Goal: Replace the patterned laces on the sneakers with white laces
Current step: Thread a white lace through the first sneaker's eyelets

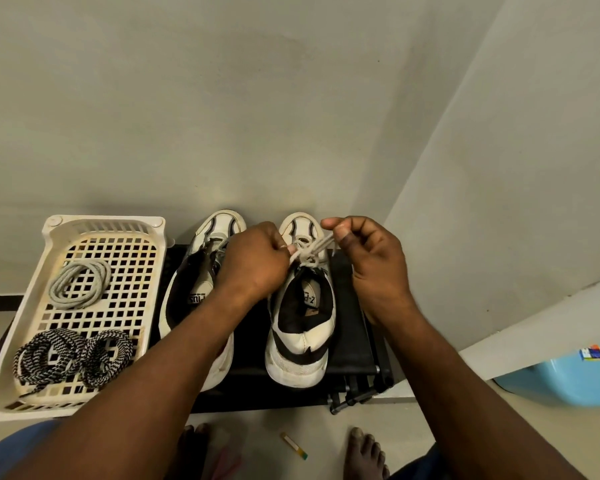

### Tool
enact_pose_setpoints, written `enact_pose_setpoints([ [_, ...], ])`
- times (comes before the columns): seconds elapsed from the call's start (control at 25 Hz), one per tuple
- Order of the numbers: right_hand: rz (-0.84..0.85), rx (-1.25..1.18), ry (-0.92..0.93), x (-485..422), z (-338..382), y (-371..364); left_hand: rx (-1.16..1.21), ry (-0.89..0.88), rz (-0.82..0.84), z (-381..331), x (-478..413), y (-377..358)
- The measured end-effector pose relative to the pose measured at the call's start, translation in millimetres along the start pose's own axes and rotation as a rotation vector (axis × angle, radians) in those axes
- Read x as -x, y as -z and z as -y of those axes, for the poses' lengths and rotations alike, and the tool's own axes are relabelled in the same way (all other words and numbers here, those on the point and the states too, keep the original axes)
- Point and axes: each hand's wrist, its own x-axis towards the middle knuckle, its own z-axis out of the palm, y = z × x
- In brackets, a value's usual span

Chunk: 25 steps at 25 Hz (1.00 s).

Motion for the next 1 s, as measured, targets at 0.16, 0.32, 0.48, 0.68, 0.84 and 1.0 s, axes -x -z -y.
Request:
enact_pose_setpoints([
  [0.16, 0.084, -0.034, -0.056, 11, 7, 13, -0.461, -0.183, -0.037, -3, 4, 3],
  [0.32, 0.039, 0.154, -0.074, 9, 0, 22, -0.543, -0.226, -0.077, -5, 7, 2],
  [0.48, 0.024, 0.244, -0.101, 13, 0, 14, -0.414, -0.215, -0.043, 3, 1, 2],
  [0.68, 0.135, 0.409, -0.112, 16, 2, 7, 0.023, -0.180, 0.248, 13, -5, 20],
  [0.84, 0.129, 0.683, -0.009, 17, 2, 3, -0.080, -0.253, 0.248, 7, 4, 21],
  [1.0, 0.166, 0.904, -0.076, 14, 1, 6, 0.183, -0.100, 0.306, -7, 15, 25],
])
